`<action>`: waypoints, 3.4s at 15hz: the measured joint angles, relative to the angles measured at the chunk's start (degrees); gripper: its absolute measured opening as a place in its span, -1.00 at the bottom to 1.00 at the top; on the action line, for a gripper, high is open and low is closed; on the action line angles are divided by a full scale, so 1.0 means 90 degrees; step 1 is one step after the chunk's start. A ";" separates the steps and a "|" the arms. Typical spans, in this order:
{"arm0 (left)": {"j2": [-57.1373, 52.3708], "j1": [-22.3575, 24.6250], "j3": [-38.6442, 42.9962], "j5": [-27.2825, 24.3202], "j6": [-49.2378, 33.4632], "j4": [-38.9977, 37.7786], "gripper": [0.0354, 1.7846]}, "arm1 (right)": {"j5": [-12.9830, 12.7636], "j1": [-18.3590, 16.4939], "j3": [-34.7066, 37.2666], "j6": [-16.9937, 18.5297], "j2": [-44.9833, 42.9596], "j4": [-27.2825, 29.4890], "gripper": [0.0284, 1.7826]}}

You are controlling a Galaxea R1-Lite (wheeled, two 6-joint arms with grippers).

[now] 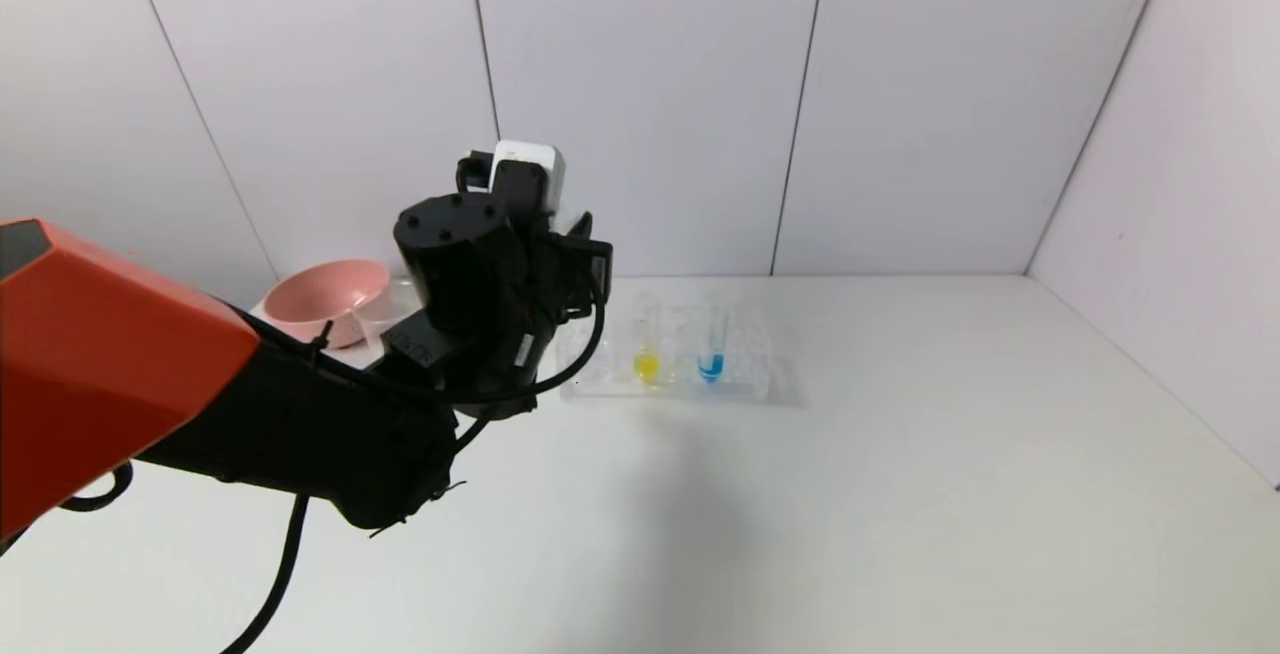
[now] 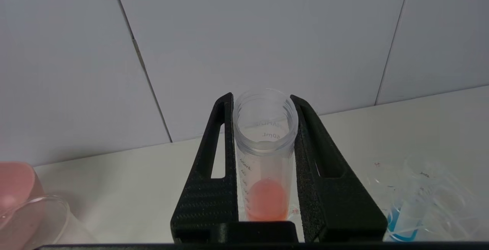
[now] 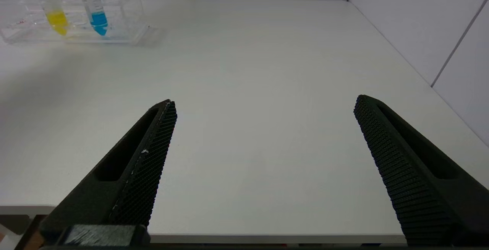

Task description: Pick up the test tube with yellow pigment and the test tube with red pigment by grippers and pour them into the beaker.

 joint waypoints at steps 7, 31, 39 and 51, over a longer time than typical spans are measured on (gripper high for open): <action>-0.1177 0.0692 0.0031 -0.0080 0.0053 0.1212 -0.53 | 0.0000 0.0000 0.0000 0.0004 0.0000 0.0000 0.91; -0.1134 0.5033 0.0500 -0.3260 -0.0471 0.1265 -0.53 | -0.0003 0.0000 0.0000 0.0003 0.0000 -0.0001 0.91; -0.0478 0.5116 0.0641 -0.3285 -0.0469 0.0712 -0.53 | 0.0000 0.0000 0.0000 0.0000 0.0000 -0.0001 0.91; -0.0279 0.5116 0.0730 -0.3439 -0.0217 0.0566 -0.53 | -0.0003 0.0000 0.0000 0.0003 0.0000 0.0000 0.91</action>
